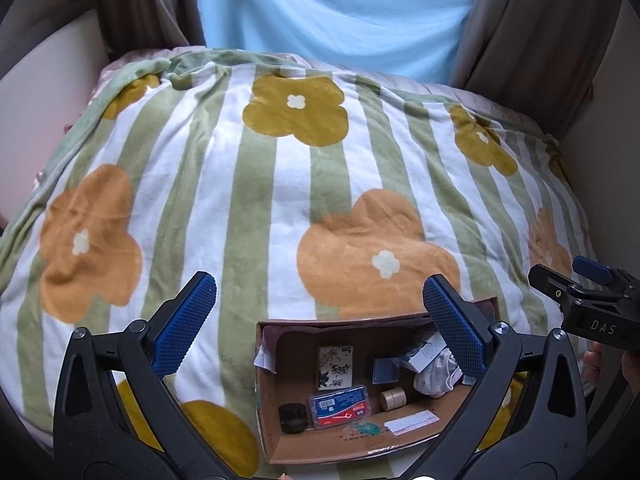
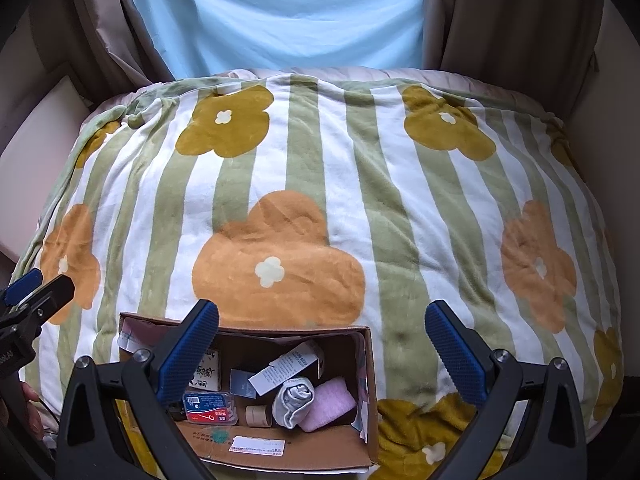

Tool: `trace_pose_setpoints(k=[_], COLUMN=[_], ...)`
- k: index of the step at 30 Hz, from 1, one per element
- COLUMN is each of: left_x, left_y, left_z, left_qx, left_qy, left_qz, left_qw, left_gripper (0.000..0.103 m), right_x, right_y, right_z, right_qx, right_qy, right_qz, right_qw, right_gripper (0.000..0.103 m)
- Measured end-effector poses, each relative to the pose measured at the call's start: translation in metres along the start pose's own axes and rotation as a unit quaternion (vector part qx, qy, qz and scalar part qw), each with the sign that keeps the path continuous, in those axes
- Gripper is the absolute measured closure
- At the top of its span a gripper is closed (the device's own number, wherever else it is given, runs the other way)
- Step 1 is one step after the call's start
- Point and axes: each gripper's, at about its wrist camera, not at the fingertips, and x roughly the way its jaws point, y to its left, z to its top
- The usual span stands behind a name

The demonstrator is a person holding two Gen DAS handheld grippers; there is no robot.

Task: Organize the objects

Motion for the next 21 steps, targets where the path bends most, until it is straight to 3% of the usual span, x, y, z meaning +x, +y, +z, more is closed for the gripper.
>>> trace_pose_setpoints(k=[21], left_x=[0.008], left_y=[-0.012], left_z=[0.003], left_qx=[0.009], left_qy=[0.005], left_qz=[0.005], left_qw=[0.9999], left_gripper=[0.000], right_x=[0.007], right_y=[-0.006], right_z=[0.010], right_qx=[-0.001], right_qy=[-0.004], right_qz=[-0.001], right_qw=[1.000], right_gripper=[0.001])
